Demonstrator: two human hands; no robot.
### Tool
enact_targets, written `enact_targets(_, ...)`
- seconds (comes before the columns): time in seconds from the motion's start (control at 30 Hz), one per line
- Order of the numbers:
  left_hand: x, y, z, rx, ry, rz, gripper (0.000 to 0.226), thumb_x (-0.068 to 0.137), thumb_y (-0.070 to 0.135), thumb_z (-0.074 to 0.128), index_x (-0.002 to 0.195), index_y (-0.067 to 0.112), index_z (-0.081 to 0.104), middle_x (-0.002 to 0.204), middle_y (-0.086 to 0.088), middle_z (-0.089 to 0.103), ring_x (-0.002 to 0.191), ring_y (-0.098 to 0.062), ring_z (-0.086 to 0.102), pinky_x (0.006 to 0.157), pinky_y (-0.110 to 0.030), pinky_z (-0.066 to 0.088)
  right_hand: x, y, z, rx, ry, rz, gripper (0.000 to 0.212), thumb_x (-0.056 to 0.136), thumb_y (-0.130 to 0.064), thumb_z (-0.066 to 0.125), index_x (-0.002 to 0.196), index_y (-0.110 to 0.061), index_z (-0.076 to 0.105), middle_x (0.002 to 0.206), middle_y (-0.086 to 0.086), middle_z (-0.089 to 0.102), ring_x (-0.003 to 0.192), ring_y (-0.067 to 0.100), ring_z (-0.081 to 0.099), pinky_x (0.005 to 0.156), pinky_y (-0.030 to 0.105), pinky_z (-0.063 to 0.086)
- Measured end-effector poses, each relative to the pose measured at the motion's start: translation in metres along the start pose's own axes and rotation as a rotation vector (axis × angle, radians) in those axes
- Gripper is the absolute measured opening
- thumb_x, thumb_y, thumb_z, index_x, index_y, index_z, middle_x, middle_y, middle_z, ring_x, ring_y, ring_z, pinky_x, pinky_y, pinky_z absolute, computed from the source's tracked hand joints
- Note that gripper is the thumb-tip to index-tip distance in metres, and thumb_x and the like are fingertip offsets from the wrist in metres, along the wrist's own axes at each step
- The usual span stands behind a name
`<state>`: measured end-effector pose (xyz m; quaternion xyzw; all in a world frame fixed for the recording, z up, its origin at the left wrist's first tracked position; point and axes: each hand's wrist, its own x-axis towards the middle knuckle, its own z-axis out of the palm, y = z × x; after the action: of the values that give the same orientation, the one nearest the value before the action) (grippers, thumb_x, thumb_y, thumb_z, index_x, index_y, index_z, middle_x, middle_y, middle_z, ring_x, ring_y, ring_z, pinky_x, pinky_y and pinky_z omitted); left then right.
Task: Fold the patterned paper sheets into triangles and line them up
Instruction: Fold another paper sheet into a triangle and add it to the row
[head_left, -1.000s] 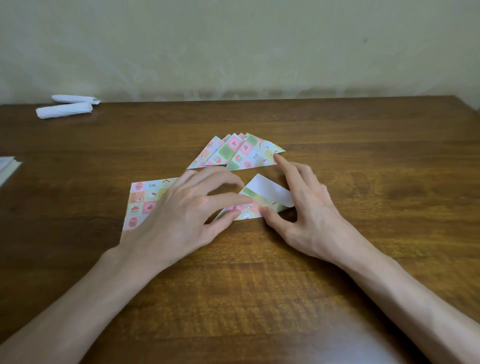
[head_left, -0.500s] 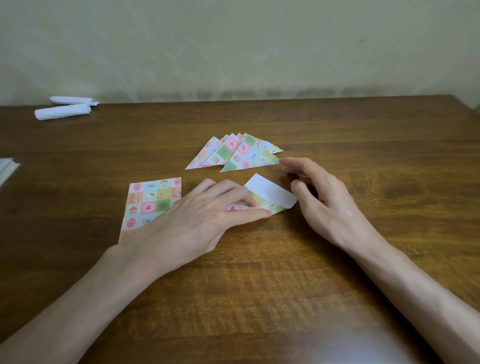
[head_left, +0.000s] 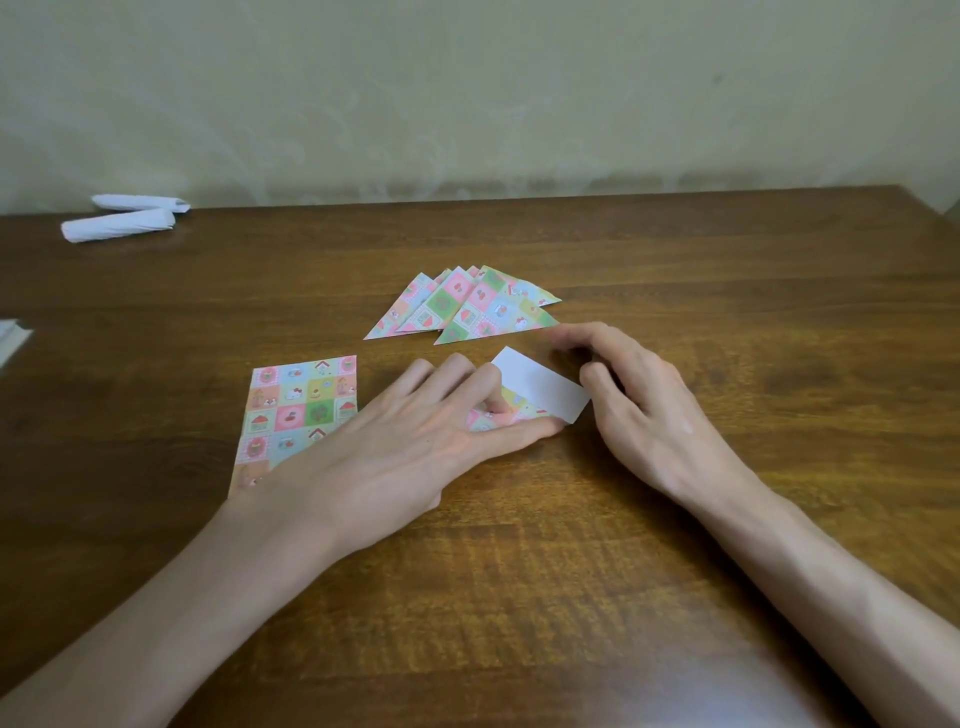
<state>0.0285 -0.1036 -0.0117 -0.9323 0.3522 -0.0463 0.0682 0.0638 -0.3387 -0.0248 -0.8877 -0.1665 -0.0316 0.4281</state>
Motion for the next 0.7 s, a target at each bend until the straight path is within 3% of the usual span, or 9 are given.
enact_targets(0.17, 0.0, 0.006, -0.007, 0.04, 0.009, 0.011, 0.109, 0.065, -0.004, 0.007, 0.162, 0.044, 0.013, 0.123, 0.004, 0.039, 0.104, -0.021, 0.037, 0.086, -0.035, 0.041, 0.0, 0.0, 0.001, -0.005, -0.011, -0.009, 0.044, 0.098, -0.02, 0.035, 0.133, -0.028, 0.062, 0.126, -0.018, 0.064, 0.127, -0.001, 0.051, 0.106, 0.015, 0.036)
enact_targets(0.27, 0.003, 0.006, -0.008, 0.004, 0.023, 0.001, 0.11, 0.065, -0.009, 0.022, 0.16, 0.047, 0.013, 0.123, 0.005, 0.035, 0.106, -0.02, 0.037, 0.087, -0.035, 0.041, 0.001, 0.0, 0.001, -0.017, -0.041, -0.007, 0.041, 0.103, -0.015, 0.039, 0.135, -0.029, 0.061, 0.132, -0.019, 0.061, 0.132, -0.001, 0.046, 0.107, 0.01, 0.031)
enact_targets(0.37, 0.004, 0.005, -0.007, -0.066, 0.055, 0.0, 0.104, 0.078, -0.011, 0.049, 0.158, 0.049, 0.019, 0.124, 0.008, 0.038, 0.109, -0.019, 0.041, 0.091, -0.036, 0.043, 0.0, -0.002, 0.003, -0.062, -0.069, -0.039, 0.045, 0.098, -0.025, 0.037, 0.136, -0.032, 0.06, 0.136, -0.023, 0.057, 0.135, -0.001, 0.041, 0.111, 0.015, 0.03)
enact_targets(0.53, -0.006, -0.01, -0.002, -0.373, 0.111, -0.016, 0.059, 0.1, 0.012, 0.052, 0.15, 0.043, 0.049, 0.128, 0.022, 0.052, 0.115, -0.009, 0.048, 0.101, -0.026, 0.034, -0.002, -0.004, 0.005, -0.146, -0.065, -0.085, 0.042, 0.096, -0.036, 0.044, 0.135, -0.033, 0.059, 0.134, -0.023, 0.056, 0.133, 0.002, 0.04, 0.113, 0.035, 0.036)
enact_targets(0.6, -0.011, -0.016, -0.002, -0.51, 0.095, -0.046, 0.052, 0.102, 0.024, 0.058, 0.149, 0.044, 0.05, 0.133, 0.027, 0.052, 0.125, 0.001, 0.045, 0.11, -0.016, 0.025, -0.003, -0.006, 0.007, -0.202, -0.042, -0.145, 0.04, 0.095, -0.042, 0.049, 0.132, -0.031, 0.062, 0.132, -0.02, 0.057, 0.132, 0.006, 0.044, 0.11, 0.039, 0.039)
enact_targets(0.7, -0.019, -0.021, -0.003, -0.53, 0.068, -0.013, 0.053, 0.102, 0.035, 0.059, 0.152, 0.042, 0.046, 0.151, 0.029, 0.044, 0.143, 0.008, 0.034, 0.126, -0.023, 0.01, -0.005, -0.009, 0.008, -0.251, -0.018, -0.307, 0.029, 0.094, -0.037, 0.06, 0.118, -0.026, 0.072, 0.128, -0.012, 0.061, 0.13, 0.01, 0.05, 0.106, 0.035, 0.041)
